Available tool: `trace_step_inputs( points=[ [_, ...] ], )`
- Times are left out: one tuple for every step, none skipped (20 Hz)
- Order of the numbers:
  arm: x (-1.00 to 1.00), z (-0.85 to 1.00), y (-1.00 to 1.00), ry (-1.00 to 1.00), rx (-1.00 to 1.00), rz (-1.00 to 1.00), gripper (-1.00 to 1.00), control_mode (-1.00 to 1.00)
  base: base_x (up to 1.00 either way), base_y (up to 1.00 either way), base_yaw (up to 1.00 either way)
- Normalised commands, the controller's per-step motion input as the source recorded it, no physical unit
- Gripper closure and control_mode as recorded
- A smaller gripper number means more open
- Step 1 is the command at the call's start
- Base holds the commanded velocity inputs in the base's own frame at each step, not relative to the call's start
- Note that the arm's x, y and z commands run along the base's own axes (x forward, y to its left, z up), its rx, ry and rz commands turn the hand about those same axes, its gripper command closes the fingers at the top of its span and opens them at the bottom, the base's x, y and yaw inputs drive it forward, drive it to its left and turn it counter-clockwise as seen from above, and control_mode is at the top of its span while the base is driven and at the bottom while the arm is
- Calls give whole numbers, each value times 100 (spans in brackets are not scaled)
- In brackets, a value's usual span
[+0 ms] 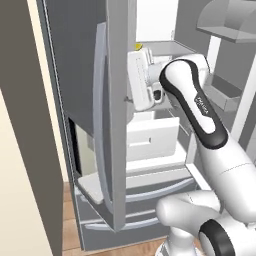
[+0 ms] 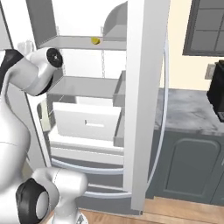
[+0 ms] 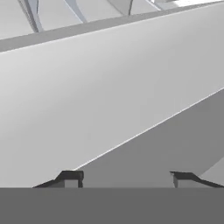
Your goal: There is a bowl on the dining counter. Grab a lemon wedge from the fridge and place it in the bowl. Then get the liquor bottle and glass cup from the cabinet and place them next to the bowl.
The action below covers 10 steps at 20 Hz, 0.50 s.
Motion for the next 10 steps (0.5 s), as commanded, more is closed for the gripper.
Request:
trace_step_inputs(
  points=[
    [1, -3, 100, 8, -1, 0, -100, -100, 0, 0, 0],
    [1, -1, 100, 9, -1, 0, -100, -100, 0, 0, 0],
    [6, 0, 100, 15, -1, 0, -100, -100, 0, 0, 0],
    [7, 0, 100, 16, 0, 0, -100, -100, 0, 0, 0],
    [9, 0, 100, 19, 0, 0, -100, -100, 0, 0, 0],
    [13, 0, 100, 21, 0, 0, -100, -100, 0, 0, 0],
    [16, 0, 100, 22, 0, 0, -100, -100, 0, 0, 0],
    [21, 0, 100, 25, 0, 1, -100, -100, 0, 0, 0],
    [26, 0, 100, 28, 0, 2, -100, -100, 0, 0, 0],
    [30, 0, 100, 31, 0, 3, -100, -100, 0, 0, 0]
  ],
)
